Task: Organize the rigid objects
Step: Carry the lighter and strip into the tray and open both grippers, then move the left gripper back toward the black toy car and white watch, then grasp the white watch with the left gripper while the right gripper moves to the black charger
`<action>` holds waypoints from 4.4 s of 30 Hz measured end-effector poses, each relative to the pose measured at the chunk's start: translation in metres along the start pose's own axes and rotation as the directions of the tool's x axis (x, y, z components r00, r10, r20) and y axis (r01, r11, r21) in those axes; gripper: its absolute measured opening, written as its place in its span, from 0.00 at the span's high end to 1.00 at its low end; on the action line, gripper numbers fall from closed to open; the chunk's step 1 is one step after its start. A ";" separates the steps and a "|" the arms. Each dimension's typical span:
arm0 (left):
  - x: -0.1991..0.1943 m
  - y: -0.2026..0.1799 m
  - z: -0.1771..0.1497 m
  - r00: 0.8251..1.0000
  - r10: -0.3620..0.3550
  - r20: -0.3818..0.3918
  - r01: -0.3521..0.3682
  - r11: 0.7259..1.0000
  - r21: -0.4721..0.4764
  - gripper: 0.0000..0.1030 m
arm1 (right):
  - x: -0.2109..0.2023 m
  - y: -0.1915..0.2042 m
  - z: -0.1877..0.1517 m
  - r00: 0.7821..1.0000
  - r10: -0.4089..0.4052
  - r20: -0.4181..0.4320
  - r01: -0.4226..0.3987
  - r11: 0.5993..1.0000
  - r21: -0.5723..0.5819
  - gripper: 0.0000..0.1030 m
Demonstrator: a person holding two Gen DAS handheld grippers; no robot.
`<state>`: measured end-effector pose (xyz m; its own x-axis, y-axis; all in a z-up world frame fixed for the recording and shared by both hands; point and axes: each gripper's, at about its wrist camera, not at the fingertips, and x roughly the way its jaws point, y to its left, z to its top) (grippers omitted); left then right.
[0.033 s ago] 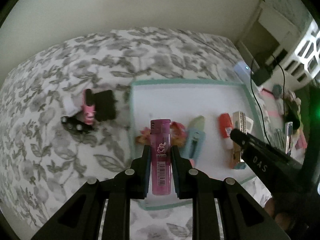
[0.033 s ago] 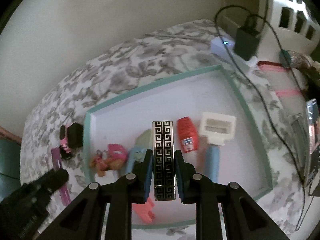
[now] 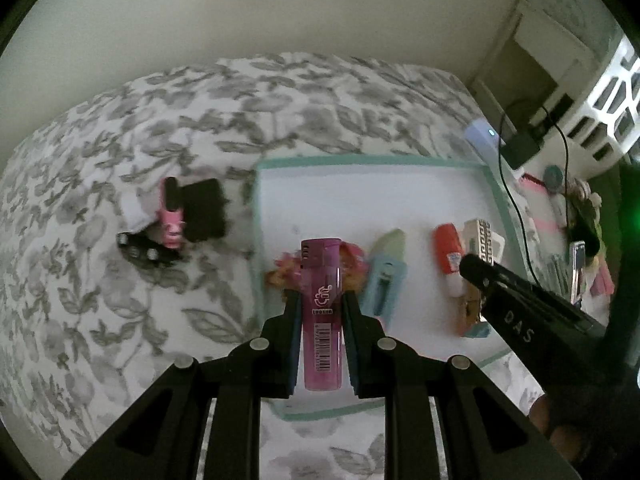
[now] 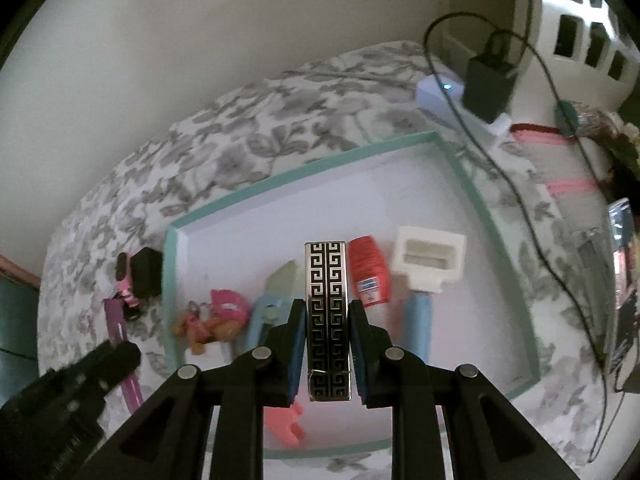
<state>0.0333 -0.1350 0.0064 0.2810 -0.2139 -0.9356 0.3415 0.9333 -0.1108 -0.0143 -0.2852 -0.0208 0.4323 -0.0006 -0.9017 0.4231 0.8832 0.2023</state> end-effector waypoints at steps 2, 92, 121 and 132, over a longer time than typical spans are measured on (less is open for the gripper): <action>0.004 -0.007 -0.001 1.000 -0.005 -0.008 0.005 1.000 0.008 0.80 | -0.002 -0.002 0.001 1.000 -0.007 0.003 0.007 1.000 -0.003 0.78; -0.008 0.227 -0.010 0.988 0.068 0.141 0.039 0.763 -0.646 0.08 | 0.019 0.082 -0.018 0.980 0.177 0.096 -0.148 0.956 -0.252 0.00; 0.011 0.239 0.031 0.990 0.052 0.134 0.037 0.809 -0.587 0.08 | 0.023 0.146 0.017 0.951 0.258 0.170 -0.186 0.918 -0.351 0.00; 0.025 0.225 0.049 0.991 0.080 0.110 -0.007 0.839 -0.543 0.09 | 0.037 0.174 0.033 0.954 0.271 0.125 -0.207 0.902 -0.379 0.00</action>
<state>0.1617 0.0556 -0.0259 0.4044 -0.1690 -0.8988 -0.2028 0.9417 -0.2683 0.1017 -0.1469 -0.0058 0.6270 0.1803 -0.7579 -0.0091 0.9745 0.2243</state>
